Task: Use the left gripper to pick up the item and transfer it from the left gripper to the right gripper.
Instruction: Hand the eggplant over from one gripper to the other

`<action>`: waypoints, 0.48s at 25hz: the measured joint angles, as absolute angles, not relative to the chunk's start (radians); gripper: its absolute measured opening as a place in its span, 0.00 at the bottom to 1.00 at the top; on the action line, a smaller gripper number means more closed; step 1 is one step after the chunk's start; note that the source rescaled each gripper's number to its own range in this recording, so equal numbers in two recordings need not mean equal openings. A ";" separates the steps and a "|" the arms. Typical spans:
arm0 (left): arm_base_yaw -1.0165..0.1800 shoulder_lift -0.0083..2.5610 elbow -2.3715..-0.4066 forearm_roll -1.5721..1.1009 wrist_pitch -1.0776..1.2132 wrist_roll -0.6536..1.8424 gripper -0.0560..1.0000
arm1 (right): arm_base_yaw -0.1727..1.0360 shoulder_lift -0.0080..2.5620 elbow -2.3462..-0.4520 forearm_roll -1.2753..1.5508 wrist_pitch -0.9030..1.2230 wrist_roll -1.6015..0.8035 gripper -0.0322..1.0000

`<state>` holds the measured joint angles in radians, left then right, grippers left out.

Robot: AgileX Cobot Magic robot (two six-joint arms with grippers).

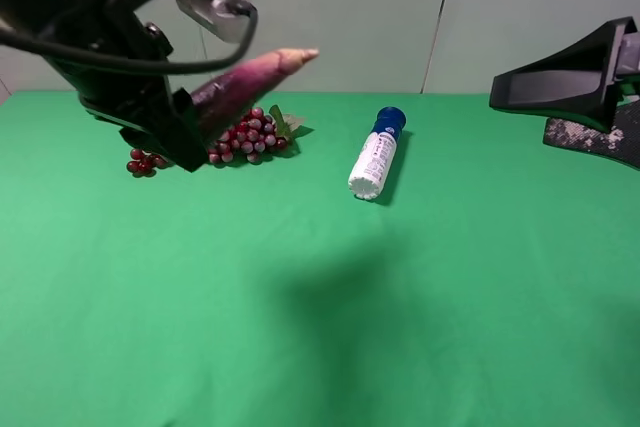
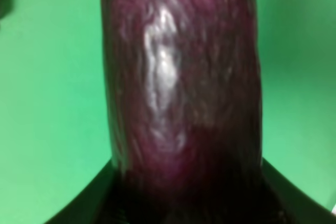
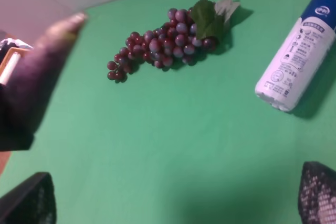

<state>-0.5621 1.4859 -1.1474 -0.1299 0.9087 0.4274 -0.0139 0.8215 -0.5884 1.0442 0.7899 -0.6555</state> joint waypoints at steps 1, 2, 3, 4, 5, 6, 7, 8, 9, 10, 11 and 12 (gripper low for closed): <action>-0.570 1.504 -1.158 -0.130 0.915 0.439 0.05 | -0.014 0.821 -0.588 1.047 0.790 -0.655 1.00; -0.582 1.525 -1.171 -0.129 0.923 0.450 0.05 | -0.014 0.821 -0.588 1.046 0.791 -0.655 1.00; -0.597 1.540 -1.184 -0.129 0.926 0.465 0.05 | -0.014 0.821 -0.588 1.046 0.791 -0.655 1.00; -0.611 1.557 -1.195 -0.129 0.927 0.480 0.05 | -0.014 0.821 -0.588 1.046 0.791 -0.656 1.00; -0.630 1.572 -1.209 -0.129 0.925 0.492 0.05 | -0.014 0.821 -0.588 1.047 0.792 -0.656 1.00; -0.644 1.584 -1.217 -0.129 0.925 0.503 0.05 | -0.014 0.821 -0.588 1.047 0.792 -0.656 1.00; -0.657 1.596 -1.225 -0.129 0.921 0.515 0.05 | -0.014 0.821 -0.588 1.048 0.792 -0.656 1.00; -0.674 1.607 -1.230 -0.129 0.915 0.528 0.05 | -0.014 0.821 -0.588 1.049 0.792 -0.656 1.00; -0.693 1.618 -1.237 -0.129 0.907 0.539 0.05 | -0.014 0.821 -0.588 1.049 0.790 -0.656 1.00; -0.693 1.618 -1.237 -0.129 0.907 0.539 0.05 | -0.014 0.821 -0.588 1.049 0.790 -0.656 1.00; -0.706 1.629 -1.245 -0.129 0.897 0.551 0.05 | -0.014 0.821 -0.588 1.050 0.789 -0.656 1.00; -0.722 1.640 -1.252 -0.129 0.890 0.562 0.05 | -0.014 0.821 -0.588 1.051 0.784 -0.656 1.00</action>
